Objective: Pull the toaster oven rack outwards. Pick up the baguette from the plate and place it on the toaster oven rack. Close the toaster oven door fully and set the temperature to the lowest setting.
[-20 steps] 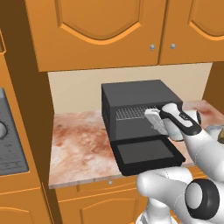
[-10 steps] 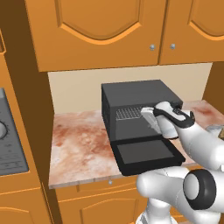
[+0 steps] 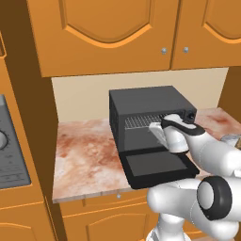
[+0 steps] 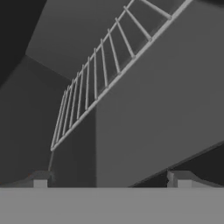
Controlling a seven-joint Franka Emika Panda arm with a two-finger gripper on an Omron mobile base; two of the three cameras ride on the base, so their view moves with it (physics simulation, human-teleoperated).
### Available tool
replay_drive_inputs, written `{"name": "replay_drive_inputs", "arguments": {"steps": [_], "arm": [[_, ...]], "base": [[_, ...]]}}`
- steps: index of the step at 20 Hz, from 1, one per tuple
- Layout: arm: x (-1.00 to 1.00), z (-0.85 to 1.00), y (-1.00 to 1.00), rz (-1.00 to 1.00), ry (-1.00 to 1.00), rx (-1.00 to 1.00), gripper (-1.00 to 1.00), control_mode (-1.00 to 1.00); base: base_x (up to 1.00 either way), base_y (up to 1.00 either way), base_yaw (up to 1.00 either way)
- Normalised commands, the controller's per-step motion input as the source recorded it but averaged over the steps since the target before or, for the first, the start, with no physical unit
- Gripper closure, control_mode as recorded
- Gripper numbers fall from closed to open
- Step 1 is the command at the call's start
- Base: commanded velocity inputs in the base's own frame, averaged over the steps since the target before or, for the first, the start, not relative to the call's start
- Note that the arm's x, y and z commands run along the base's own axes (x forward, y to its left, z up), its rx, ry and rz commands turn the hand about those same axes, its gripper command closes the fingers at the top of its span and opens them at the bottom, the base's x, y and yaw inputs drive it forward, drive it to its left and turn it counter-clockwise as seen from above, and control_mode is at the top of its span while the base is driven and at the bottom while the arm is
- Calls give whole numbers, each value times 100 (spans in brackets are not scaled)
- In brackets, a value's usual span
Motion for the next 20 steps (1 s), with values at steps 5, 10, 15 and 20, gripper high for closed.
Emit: {"name": "replay_drive_inputs", "arguments": {"steps": [5, 10, 15, 20], "arm": [[1, -4, 6, 0, -8, 2, -100, -100], [9, 6, 0, 0, 0, 4, -100, -100], [20, 18, 0, 0, 0, 5, -100, -100], [21, 22, 0, 0, 2, 4, -100, -100]], "base": [[0, 0, 0], [0, 0, 0], [0, 0, 0], [0, 0, 0]]}}
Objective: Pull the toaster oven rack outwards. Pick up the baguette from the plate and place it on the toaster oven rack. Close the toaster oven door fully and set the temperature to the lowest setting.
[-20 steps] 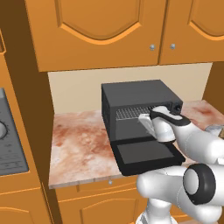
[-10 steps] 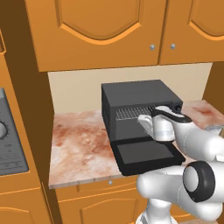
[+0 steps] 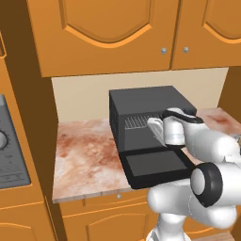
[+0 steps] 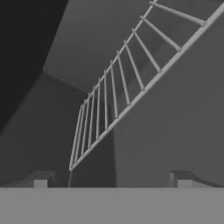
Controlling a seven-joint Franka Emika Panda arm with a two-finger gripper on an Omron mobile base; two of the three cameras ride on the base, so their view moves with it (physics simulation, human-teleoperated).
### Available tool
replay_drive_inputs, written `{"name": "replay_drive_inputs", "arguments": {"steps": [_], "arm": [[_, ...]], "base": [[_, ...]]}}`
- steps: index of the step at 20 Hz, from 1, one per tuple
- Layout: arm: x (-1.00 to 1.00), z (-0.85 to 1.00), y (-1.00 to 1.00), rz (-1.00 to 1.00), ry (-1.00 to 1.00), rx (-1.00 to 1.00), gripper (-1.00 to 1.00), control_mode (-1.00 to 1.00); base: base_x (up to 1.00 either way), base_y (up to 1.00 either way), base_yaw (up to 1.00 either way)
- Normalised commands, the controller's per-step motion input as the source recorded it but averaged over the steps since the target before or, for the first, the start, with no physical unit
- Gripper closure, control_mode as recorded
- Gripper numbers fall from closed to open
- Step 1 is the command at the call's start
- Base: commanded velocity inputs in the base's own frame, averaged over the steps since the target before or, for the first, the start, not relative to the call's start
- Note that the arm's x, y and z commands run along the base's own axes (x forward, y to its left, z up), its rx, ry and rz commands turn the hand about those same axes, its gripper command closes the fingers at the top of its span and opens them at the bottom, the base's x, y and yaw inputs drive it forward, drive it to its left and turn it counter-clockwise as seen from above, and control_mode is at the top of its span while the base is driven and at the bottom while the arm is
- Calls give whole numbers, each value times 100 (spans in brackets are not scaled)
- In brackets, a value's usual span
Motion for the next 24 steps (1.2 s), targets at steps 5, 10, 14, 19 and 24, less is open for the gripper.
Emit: {"name": "replay_drive_inputs", "arguments": {"steps": [5, 10, 14, 19, 24], "arm": [[34, 1, 0, 0, 1, 3, -100, -100], [29, -3, 0, 0, 1, 0, -100, -100], [31, -10, 0, 0, 0, 0, -100, -100], [10, -22, 0, 0, 0, 0, -100, -100], [-13, -18, 0, 0, 0, 0, -100, -100]], "base": [[0, 0, 0], [0, 0, 0], [0, 0, 0], [0, 0, 0], [0, 0, 0]]}}
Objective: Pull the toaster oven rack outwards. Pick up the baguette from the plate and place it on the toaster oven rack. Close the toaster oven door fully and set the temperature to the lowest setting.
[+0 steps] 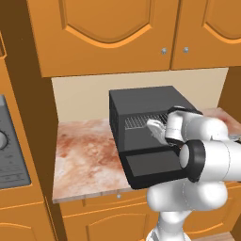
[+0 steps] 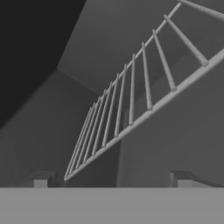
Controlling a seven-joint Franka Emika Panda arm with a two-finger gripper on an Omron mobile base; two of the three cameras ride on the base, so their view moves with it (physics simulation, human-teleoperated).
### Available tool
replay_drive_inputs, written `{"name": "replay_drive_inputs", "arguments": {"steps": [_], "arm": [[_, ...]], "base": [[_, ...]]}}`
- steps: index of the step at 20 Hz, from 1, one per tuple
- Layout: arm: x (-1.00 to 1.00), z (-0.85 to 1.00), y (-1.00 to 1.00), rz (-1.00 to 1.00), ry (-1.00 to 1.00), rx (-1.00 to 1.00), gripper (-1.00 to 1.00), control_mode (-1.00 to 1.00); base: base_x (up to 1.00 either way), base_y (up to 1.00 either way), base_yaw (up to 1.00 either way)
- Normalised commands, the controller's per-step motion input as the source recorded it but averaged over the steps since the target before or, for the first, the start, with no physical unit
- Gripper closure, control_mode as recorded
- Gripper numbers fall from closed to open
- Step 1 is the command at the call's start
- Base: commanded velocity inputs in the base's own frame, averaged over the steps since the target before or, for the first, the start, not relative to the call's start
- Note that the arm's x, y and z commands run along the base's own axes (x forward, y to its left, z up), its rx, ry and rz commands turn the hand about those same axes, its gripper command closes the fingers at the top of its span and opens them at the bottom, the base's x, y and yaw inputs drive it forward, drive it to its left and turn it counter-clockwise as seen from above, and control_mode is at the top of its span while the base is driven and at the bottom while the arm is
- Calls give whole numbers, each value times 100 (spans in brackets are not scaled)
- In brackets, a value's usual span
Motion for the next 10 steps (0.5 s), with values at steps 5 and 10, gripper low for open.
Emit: {"name": "replay_drive_inputs", "arguments": {"steps": [5, 10], "arm": [[-1, -2, 0, 0, 1, 0, -100, -100], [30, 0, 0, -1, 7, 0, -100, -100]], "base": [[0, 0, 0], [0, 0, 0]]}}
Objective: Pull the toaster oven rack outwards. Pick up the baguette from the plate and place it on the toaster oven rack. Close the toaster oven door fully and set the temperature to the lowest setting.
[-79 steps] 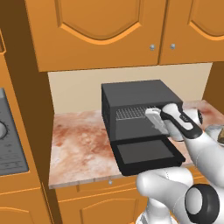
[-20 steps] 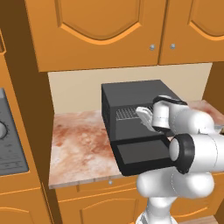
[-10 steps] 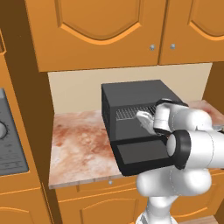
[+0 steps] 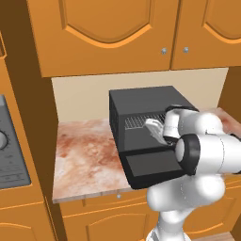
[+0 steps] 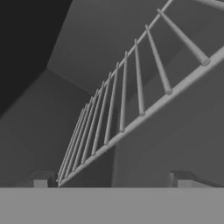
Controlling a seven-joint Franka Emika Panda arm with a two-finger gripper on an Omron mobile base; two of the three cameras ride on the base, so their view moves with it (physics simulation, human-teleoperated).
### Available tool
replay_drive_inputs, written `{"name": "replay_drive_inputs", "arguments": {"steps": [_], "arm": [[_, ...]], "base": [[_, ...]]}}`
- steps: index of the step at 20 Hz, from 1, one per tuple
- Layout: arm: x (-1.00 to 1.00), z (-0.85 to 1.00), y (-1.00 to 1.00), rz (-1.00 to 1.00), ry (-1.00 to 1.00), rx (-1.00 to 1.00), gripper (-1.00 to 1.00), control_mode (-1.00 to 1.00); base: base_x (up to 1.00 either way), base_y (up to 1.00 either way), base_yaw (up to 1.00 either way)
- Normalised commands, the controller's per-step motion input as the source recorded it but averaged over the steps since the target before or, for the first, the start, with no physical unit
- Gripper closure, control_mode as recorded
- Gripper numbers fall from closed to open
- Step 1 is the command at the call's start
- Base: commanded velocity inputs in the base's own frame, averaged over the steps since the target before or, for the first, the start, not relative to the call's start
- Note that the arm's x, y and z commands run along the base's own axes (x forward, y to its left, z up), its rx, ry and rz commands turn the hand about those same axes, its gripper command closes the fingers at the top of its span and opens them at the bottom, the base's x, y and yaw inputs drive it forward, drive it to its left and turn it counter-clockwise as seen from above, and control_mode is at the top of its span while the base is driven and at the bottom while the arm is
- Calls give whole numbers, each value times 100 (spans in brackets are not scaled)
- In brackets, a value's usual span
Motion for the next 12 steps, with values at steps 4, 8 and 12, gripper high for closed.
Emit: {"name": "replay_drive_inputs", "arguments": {"steps": [4, 8, 12], "arm": [[33, 0, 1, -6, 15, 0, -100, -100], [11, -18, 7, -6, 4, -1, -100, -100], [19, -17, 7, -6, 3, -2, -100, -100]], "base": [[0, 0, 0], [0, 0, 0], [0, 0, 0]]}}
